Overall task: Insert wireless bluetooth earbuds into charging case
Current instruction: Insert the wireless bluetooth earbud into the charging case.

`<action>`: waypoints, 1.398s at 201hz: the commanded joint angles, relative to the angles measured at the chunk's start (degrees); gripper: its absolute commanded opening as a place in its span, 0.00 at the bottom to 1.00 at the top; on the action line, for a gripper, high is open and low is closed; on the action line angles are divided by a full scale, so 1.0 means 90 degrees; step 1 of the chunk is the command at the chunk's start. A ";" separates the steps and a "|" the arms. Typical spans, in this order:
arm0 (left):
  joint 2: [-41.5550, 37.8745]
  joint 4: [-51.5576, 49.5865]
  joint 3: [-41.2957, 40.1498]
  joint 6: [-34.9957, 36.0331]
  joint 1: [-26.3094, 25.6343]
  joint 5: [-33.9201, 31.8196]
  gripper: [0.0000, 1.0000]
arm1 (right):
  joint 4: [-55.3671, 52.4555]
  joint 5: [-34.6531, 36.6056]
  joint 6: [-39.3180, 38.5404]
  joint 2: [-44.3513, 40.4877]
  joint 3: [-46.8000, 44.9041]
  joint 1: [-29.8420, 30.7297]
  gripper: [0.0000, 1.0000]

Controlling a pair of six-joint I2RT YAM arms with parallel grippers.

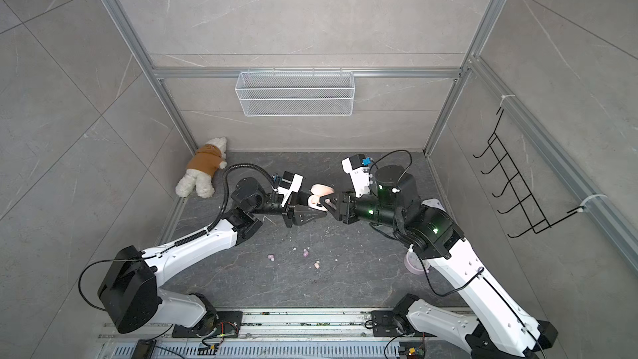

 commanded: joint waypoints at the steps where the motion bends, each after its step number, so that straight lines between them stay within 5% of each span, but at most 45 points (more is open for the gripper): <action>1: -0.0215 0.0262 0.0050 0.0145 -0.0066 0.0130 0.23 | -0.0082 0.0099 -0.0096 0.0101 0.0204 -0.0019 0.44; 93: -0.0220 0.0218 0.0034 0.0159 -0.0126 0.0141 0.23 | -0.0619 0.0397 -0.0264 0.0339 0.0678 -0.0010 0.47; 123: -0.0254 0.0164 0.0029 0.0204 -0.0121 0.0112 0.23 | -0.0754 0.0577 -0.0272 0.0245 0.0778 -0.0016 0.57; 211: -0.0283 -0.0206 -0.0027 0.0556 -0.0069 -0.0073 0.22 | -0.1154 0.0195 -0.0258 0.0122 0.0789 -0.0011 0.63; 281: -0.0388 0.0262 -0.0526 0.0079 0.0696 -0.0376 0.22 | -0.1382 0.0010 -0.0017 -0.0368 0.0201 -0.0008 0.66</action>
